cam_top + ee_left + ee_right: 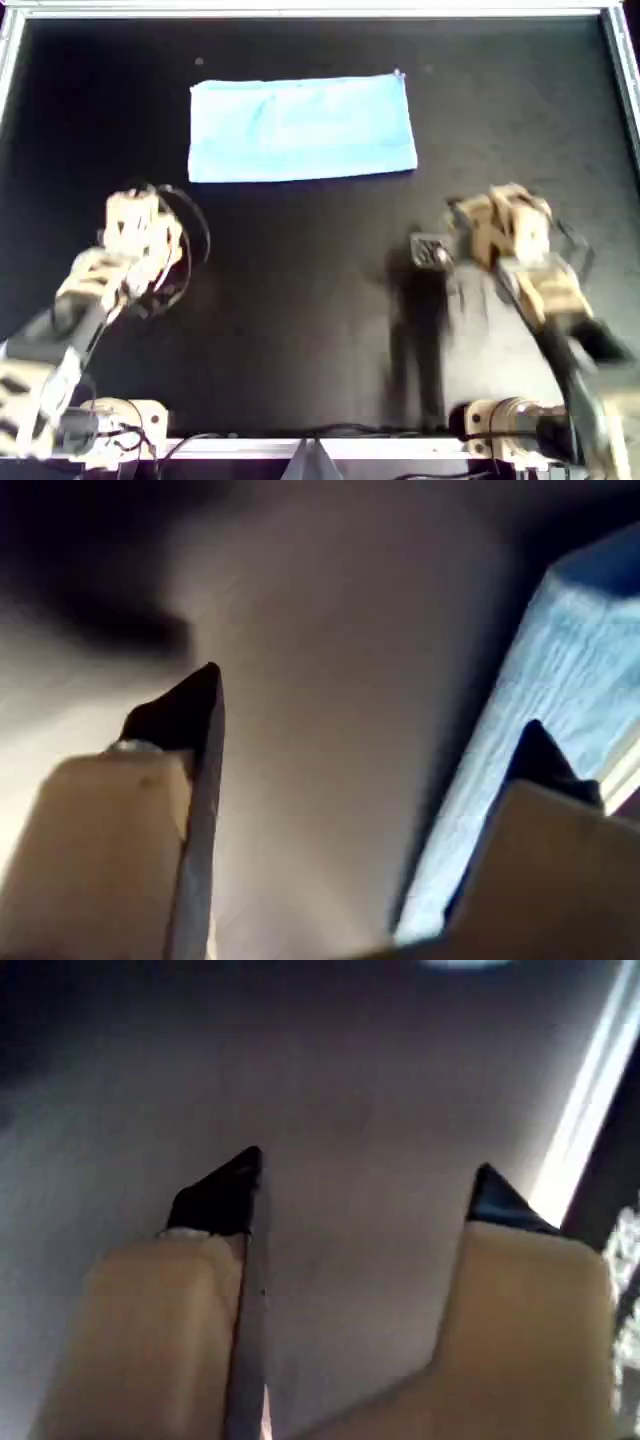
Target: Fold a cloth
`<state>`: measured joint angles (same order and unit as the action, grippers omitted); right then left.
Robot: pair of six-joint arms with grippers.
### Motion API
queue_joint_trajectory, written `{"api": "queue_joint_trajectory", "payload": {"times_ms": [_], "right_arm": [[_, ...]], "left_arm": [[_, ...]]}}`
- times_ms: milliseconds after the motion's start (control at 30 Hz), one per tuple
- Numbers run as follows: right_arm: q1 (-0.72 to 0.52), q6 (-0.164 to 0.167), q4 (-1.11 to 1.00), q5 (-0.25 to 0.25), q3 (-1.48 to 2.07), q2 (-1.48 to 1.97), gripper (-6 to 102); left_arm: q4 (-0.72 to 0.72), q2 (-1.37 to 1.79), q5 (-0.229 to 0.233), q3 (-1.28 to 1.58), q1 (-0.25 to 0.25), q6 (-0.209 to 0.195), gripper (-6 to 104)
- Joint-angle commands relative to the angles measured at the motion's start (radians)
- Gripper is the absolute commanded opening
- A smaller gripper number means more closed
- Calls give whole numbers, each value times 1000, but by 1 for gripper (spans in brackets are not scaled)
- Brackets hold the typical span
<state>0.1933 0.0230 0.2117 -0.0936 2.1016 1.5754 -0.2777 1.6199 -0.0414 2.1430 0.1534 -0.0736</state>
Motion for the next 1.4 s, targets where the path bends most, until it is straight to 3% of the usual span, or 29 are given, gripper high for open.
{"api": "queue_joint_trajectory", "payload": {"times_ms": [0,467,800,1367], "right_arm": [[41,-6,-51,-18,-256,-146,87],[55,-5,-51,-29,-704,-574,87],[55,-5,-51,-17,-856,-680,87],[72,9,-31,-32,-956,-753,87]], "left_arm": [[35,-28,2,-181,21,5,100],[34,-426,2,-589,26,6,100],[34,-440,2,-611,126,6,100],[34,-660,20,-811,112,6,100]]}}
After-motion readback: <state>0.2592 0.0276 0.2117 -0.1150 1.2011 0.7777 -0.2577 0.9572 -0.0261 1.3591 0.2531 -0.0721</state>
